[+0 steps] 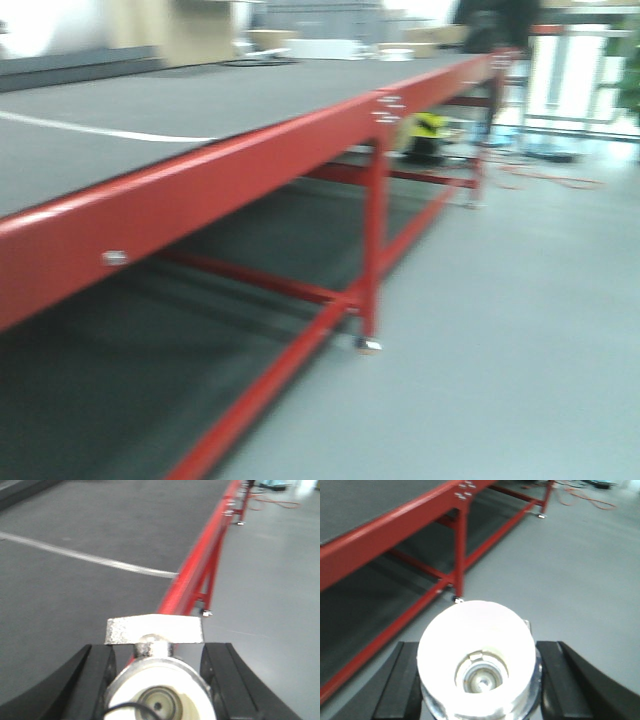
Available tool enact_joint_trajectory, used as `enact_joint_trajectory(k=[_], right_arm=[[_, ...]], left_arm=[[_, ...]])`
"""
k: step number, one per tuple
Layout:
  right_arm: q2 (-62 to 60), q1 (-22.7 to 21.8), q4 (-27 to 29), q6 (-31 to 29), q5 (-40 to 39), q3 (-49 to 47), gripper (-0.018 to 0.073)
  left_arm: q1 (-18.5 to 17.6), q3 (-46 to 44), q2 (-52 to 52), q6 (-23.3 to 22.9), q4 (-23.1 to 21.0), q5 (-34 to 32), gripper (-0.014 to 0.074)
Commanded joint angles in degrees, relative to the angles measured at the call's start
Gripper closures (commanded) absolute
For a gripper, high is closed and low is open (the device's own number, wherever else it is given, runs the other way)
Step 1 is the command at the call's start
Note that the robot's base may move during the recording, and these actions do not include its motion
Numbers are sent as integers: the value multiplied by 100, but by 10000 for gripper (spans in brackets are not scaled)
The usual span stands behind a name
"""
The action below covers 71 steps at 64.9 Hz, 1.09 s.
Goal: Place valve from conveyor to right shelf box
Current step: 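Drive the base away from the conveyor to the blue-bin shelf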
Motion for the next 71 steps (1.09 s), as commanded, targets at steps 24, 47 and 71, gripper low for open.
enact_joint_trajectory(k=[24, 47, 71], right_arm=[[-49, 5, -45, -23, -445, -93, 713], [-49, 5, -45, -23, -445, -93, 713], [-49, 5, -45, -23, -445, -93, 713]], left_arm=[[-24, -31, -53, -29, -43, -337, 708], [-24, -31, -53, -29, -43, -337, 708], [-24, -31, -53, -29, -43, -337, 708]])
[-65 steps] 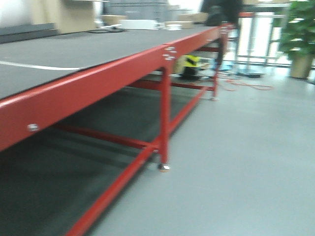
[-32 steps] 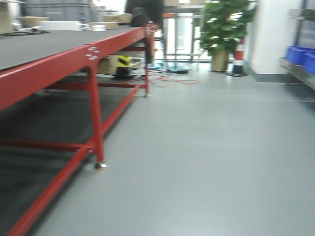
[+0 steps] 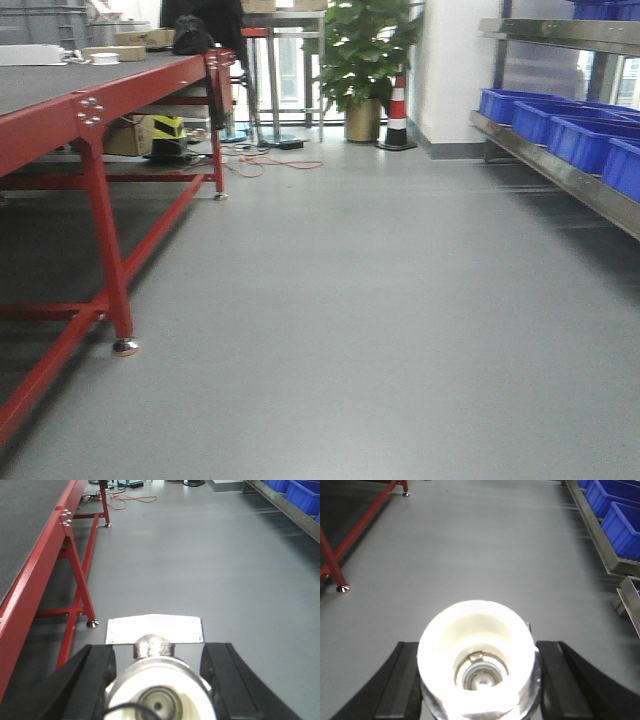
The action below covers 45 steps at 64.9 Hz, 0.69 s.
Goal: Place valve from conveyor to right shelf box
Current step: 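Drive the base away from the conveyor to the blue-bin shelf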
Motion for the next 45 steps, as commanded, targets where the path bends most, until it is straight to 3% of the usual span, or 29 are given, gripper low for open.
enact_joint_trajectory(k=[1, 45], right_arm=[[-49, 5, -45, -23, -445, -93, 713], [-49, 5, -45, -23, -445, -93, 713]], left_arm=[[-24, -31, -53, -29, 0, -337, 708], [-24, -31, -53, -29, 0, -337, 708]])
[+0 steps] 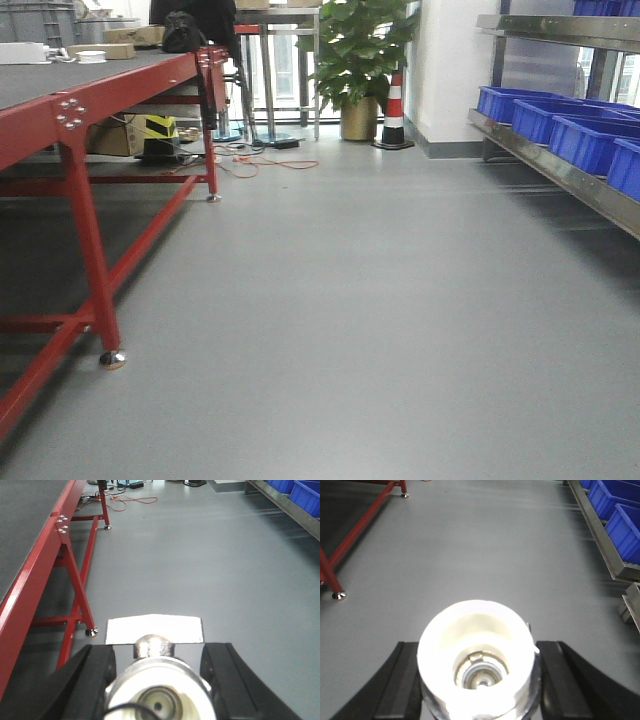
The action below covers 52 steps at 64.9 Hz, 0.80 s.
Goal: Place valve from conveyor to right shelf box
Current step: 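Drive the base away from the conveyor to the blue-bin shelf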
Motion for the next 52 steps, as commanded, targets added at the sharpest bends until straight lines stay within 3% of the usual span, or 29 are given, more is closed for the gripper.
enact_joint_trajectory(k=[1, 52], right_arm=[[-49, 5, -45, -23, -445, -93, 713], [-49, 5, -45, -23, -445, -93, 713]], left_arm=[[-24, -31, -53, -29, 0, -337, 708], [-24, -31, -53, -29, 0, -337, 708]])
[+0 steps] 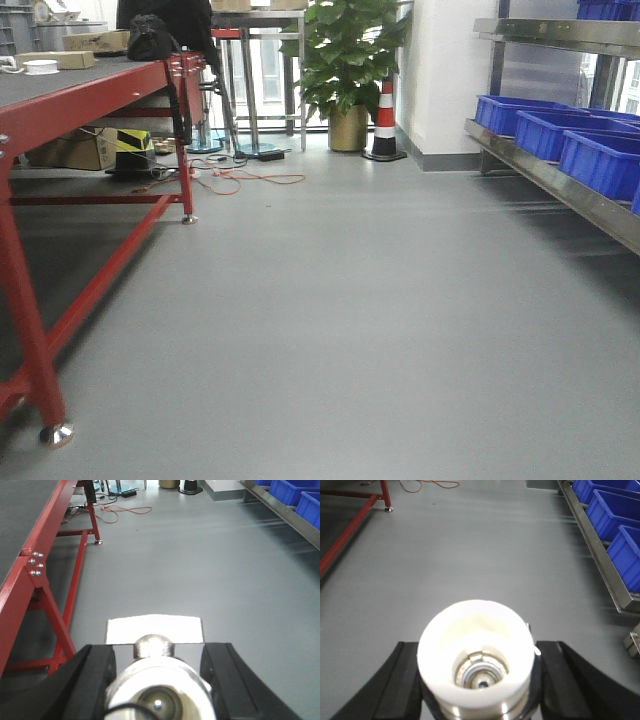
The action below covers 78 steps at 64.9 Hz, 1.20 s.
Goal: Place valve from conveyor to right shelf box
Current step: 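Drive the base away from the conveyor to the blue-bin shelf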
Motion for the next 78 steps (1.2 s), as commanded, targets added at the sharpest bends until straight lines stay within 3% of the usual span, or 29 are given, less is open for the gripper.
enact_joint_trajectory(k=[1, 78], right_arm=[[-49, 5, -45, -23, -445, -93, 713], [-48, 5, -45, -23, -455, -93, 713]], left_arm=[[-24, -31, -53, -29, 0, -337, 708], [-24, -31, -53, -29, 31, -336, 708]])
